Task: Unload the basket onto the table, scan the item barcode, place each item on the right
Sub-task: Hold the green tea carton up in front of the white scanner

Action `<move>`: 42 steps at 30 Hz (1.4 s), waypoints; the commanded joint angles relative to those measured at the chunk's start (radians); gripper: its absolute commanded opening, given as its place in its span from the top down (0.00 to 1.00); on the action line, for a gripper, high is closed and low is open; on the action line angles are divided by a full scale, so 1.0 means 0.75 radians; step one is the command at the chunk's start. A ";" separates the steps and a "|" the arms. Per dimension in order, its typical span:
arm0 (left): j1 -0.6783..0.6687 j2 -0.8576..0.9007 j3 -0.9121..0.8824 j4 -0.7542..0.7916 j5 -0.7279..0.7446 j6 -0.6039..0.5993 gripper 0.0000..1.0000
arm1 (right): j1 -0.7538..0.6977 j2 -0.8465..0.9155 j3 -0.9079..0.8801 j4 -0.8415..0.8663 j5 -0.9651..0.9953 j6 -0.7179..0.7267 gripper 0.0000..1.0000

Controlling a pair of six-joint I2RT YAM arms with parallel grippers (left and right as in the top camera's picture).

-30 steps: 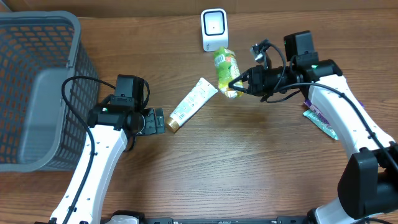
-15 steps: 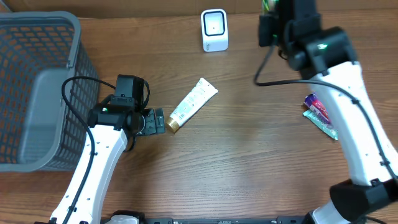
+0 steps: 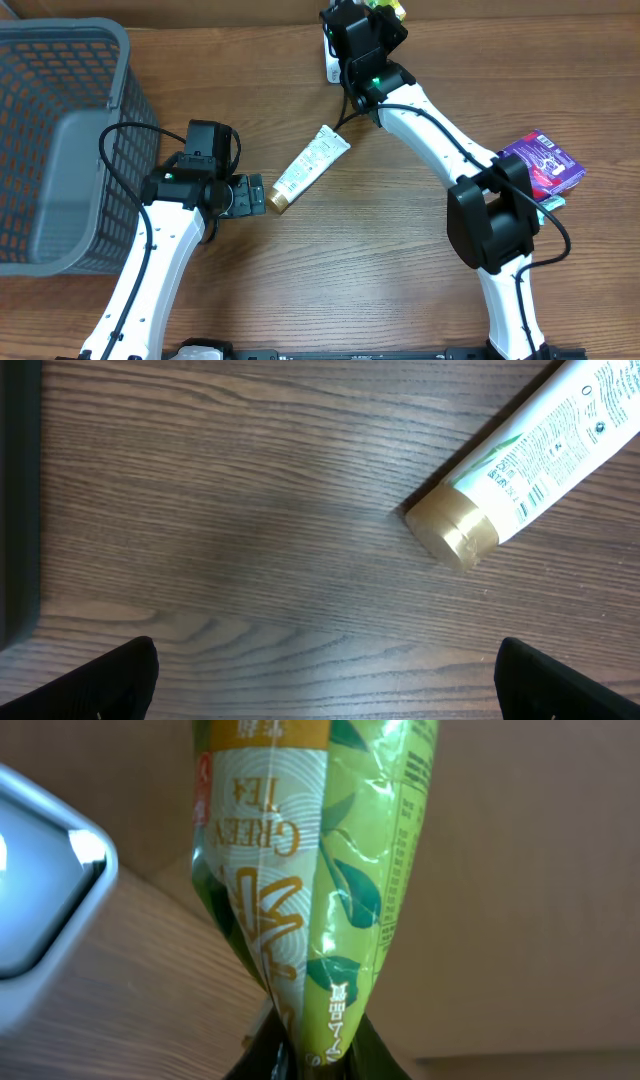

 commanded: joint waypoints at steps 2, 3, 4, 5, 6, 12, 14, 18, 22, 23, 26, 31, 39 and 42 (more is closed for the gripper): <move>-0.009 0.006 -0.005 0.006 -0.012 -0.018 0.00 | -0.012 0.066 0.024 0.102 -0.037 -0.303 0.96; -0.009 0.006 -0.005 0.007 -0.012 -0.018 0.00 | -0.016 0.075 0.024 0.105 -0.058 -0.302 0.96; -0.009 0.006 -0.005 0.007 -0.012 -0.018 0.00 | -0.019 0.087 0.024 0.104 -0.078 -0.302 0.96; -0.009 0.006 -0.005 0.007 -0.012 -0.018 0.00 | -0.021 0.092 0.024 0.103 -0.090 -0.302 0.96; -0.009 0.006 -0.005 0.007 -0.012 -0.018 0.00 | -0.022 0.106 0.024 0.106 -0.098 -0.303 0.96; -0.009 0.006 -0.005 0.007 -0.012 -0.018 0.01 | -0.022 0.130 0.024 0.120 -0.107 -0.302 0.96; -0.009 0.006 -0.005 0.007 -0.012 -0.018 0.00 | -0.023 0.130 0.024 0.122 -0.107 -0.302 0.96; -0.009 0.006 -0.005 0.007 -0.012 -0.018 0.00 | -0.026 0.130 0.024 0.144 -0.076 -0.301 0.96; -0.009 0.006 -0.005 0.007 -0.012 -0.018 0.00 | -0.023 0.130 0.024 0.122 -0.027 -0.286 0.96; -0.009 0.006 -0.005 0.007 -0.012 -0.018 0.00 | -0.019 0.130 0.024 0.103 -0.026 -0.287 0.96; -0.009 0.006 -0.005 0.007 -0.012 -0.018 0.00 | -0.008 0.129 0.024 0.088 -0.023 -0.250 0.96; -0.009 0.006 -0.005 0.007 -0.012 -0.018 0.00 | 0.030 0.058 0.024 -0.069 -0.144 -0.049 0.96; -0.009 0.006 -0.005 0.007 -0.012 -0.018 0.01 | 0.068 -0.380 0.024 -0.712 -0.708 0.964 0.96; -0.009 0.006 -0.005 0.007 -0.013 -0.018 0.00 | 0.019 -0.541 0.024 -0.952 -0.853 1.392 0.96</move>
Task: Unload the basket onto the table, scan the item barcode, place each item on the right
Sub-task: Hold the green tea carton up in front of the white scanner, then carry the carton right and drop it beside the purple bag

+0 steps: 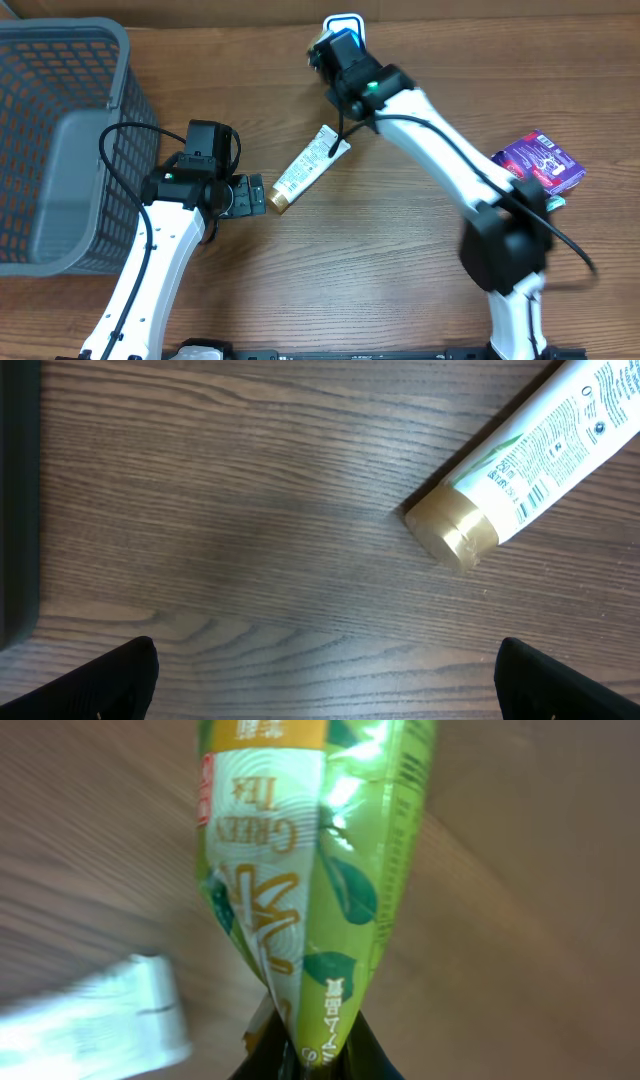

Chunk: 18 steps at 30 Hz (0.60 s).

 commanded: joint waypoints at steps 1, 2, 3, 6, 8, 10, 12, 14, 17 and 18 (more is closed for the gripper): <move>-0.009 0.005 -0.005 0.006 -0.012 -0.018 0.00 | -0.087 -0.294 0.039 -0.178 -0.208 0.663 0.96; -0.009 0.005 -0.005 0.006 -0.012 -0.018 0.00 | -0.106 -0.315 0.039 -0.234 -0.219 0.710 0.96; -0.009 0.005 -0.005 0.006 -0.012 -0.018 0.01 | -0.137 -0.340 0.039 -0.315 -0.218 0.781 0.96; -0.009 0.005 -0.005 0.006 -0.012 -0.018 0.00 | -0.260 -0.356 0.039 -0.583 -0.217 1.033 0.96; -0.009 0.005 -0.005 0.006 -0.012 -0.018 0.00 | -0.379 -0.351 0.014 -0.774 -0.215 1.191 0.96; -0.009 0.005 -0.005 0.006 -0.012 -0.018 0.01 | -0.516 -0.351 -0.046 -0.875 -0.203 1.263 0.96; -0.009 0.005 -0.005 0.006 -0.012 -0.018 0.01 | -0.614 -0.351 -0.114 -0.883 -0.210 1.290 0.96; -0.009 0.005 -0.005 0.006 -0.012 -0.018 0.00 | -0.728 -0.351 -0.225 -0.852 -0.234 1.280 0.96; -0.009 0.005 -0.005 0.006 -0.012 -0.018 0.00 | -0.857 -0.351 -0.402 -0.774 -0.314 1.249 0.96; -0.009 0.005 -0.005 0.006 -0.012 -0.018 0.00 | -0.890 -0.351 -0.464 -0.731 -0.330 1.239 0.96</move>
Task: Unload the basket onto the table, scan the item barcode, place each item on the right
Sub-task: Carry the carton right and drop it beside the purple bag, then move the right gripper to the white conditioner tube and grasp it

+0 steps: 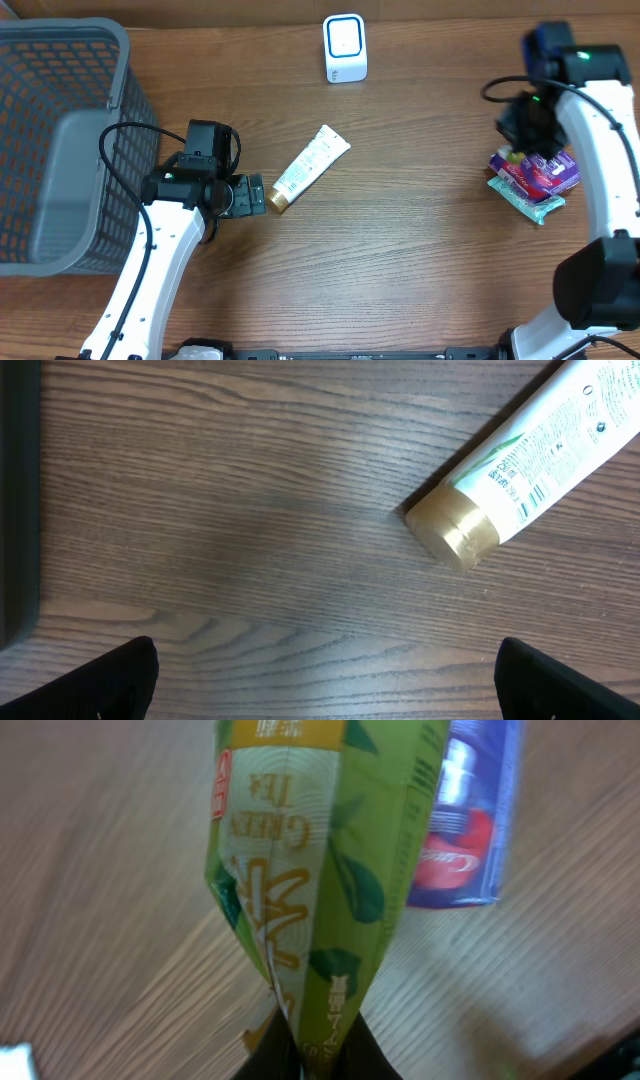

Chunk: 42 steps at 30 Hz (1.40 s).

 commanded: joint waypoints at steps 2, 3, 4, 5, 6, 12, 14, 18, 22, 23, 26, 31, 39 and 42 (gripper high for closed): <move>-0.009 0.005 -0.005 0.006 -0.012 -0.018 0.00 | -0.119 -0.022 -0.215 0.139 -0.072 0.024 0.96; -0.009 0.005 -0.005 0.006 -0.012 -0.018 0.01 | -0.133 -0.022 -0.244 0.163 -0.072 0.024 0.96; -0.009 0.005 -0.005 0.006 -0.012 -0.018 0.00 | -0.165 -0.022 -0.304 0.209 -0.073 0.024 0.96; -0.009 0.005 -0.005 0.006 -0.012 -0.018 0.00 | -0.180 -0.022 -0.327 0.225 -0.072 0.024 0.92; -0.009 0.005 -0.005 0.006 -0.012 -0.018 0.00 | -0.197 -0.022 -0.342 0.231 -0.072 0.024 0.77; -0.009 0.005 -0.005 0.006 -0.012 -0.018 0.00 | -0.243 -0.024 -0.256 0.158 -0.088 0.023 0.50; -0.009 0.005 -0.005 0.006 -0.012 -0.018 0.00 | -0.243 -0.027 -0.169 0.091 -0.092 0.023 0.50; -0.009 0.005 -0.005 0.006 -0.012 -0.018 0.00 | -0.223 -0.042 0.104 -0.067 -0.183 -0.086 0.50; -0.009 0.005 -0.005 0.006 -0.012 -0.018 0.00 | -0.167 -0.055 0.235 -0.071 -0.438 -0.218 0.47; -0.009 0.005 -0.005 0.006 -0.012 -0.018 0.00 | -0.135 -0.060 0.236 -0.029 -0.575 -0.264 0.47; -0.009 0.005 -0.005 0.006 -0.012 -0.018 0.00 | 0.007 -0.047 0.223 0.094 -0.754 -0.310 0.36; -0.009 0.005 -0.005 0.006 -0.012 -0.018 0.01 | 0.255 -0.005 0.183 0.289 -0.729 -0.305 0.18; -0.009 0.005 -0.005 0.006 -0.012 -0.018 0.00 | 0.625 0.030 0.018 0.786 -0.515 -0.267 0.27; -0.009 0.005 -0.005 0.006 -0.012 -0.018 0.00 | 0.706 0.056 -0.006 0.848 -0.426 -0.246 0.24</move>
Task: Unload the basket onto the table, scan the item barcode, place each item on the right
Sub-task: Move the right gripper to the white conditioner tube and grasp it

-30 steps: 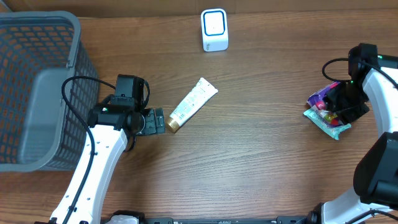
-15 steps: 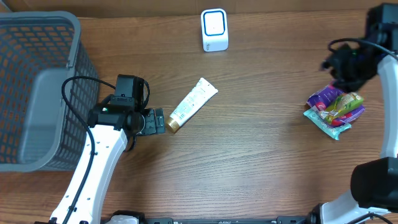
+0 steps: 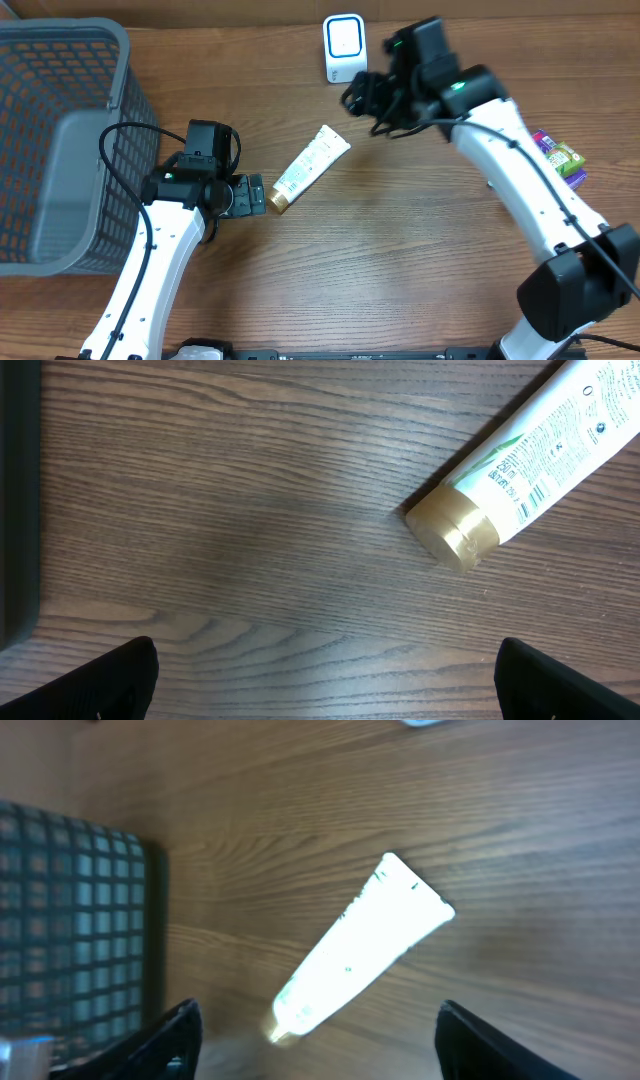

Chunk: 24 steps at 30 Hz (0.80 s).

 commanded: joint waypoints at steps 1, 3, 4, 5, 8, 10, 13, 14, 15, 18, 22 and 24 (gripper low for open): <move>-0.009 0.004 -0.005 0.006 -0.012 -0.018 0.00 | 0.092 0.062 -0.026 0.062 0.145 0.023 0.22; -0.009 0.004 -0.005 0.006 -0.012 -0.018 0.00 | 0.128 0.114 -0.026 0.083 0.145 0.062 0.22; -0.009 0.004 -0.005 0.006 -0.012 -0.018 0.00 | 0.147 0.154 -0.026 0.095 0.145 0.108 0.21; -0.009 0.004 -0.005 0.005 -0.012 -0.018 0.01 | 0.157 0.180 -0.026 0.102 0.145 0.133 0.21; -0.009 0.004 -0.005 0.006 -0.012 -0.018 0.00 | 0.181 0.275 -0.026 0.141 0.145 0.164 0.19; -0.009 0.004 -0.005 0.006 -0.012 -0.018 0.00 | 0.190 0.326 -0.026 0.185 0.142 0.163 0.19; -0.009 0.004 -0.005 0.006 -0.012 -0.018 0.01 | 0.207 0.370 -0.026 0.242 0.145 0.158 0.20; -0.009 0.004 -0.005 0.006 -0.012 -0.018 0.00 | 0.214 0.388 -0.026 0.281 0.152 0.152 0.20; -0.009 0.004 -0.005 0.006 -0.012 -0.018 0.00 | 0.218 0.394 -0.026 0.300 0.162 0.147 0.22; -0.009 0.004 -0.005 0.006 -0.012 -0.018 0.00 | 0.227 0.436 -0.026 0.417 0.183 0.133 0.24; -0.009 0.004 -0.005 0.006 -0.012 -0.018 0.00 | 0.229 0.483 -0.026 0.524 0.185 0.133 0.31; -0.009 0.004 -0.005 0.005 -0.012 -0.018 0.00 | 0.229 0.502 -0.026 0.551 0.185 0.134 0.37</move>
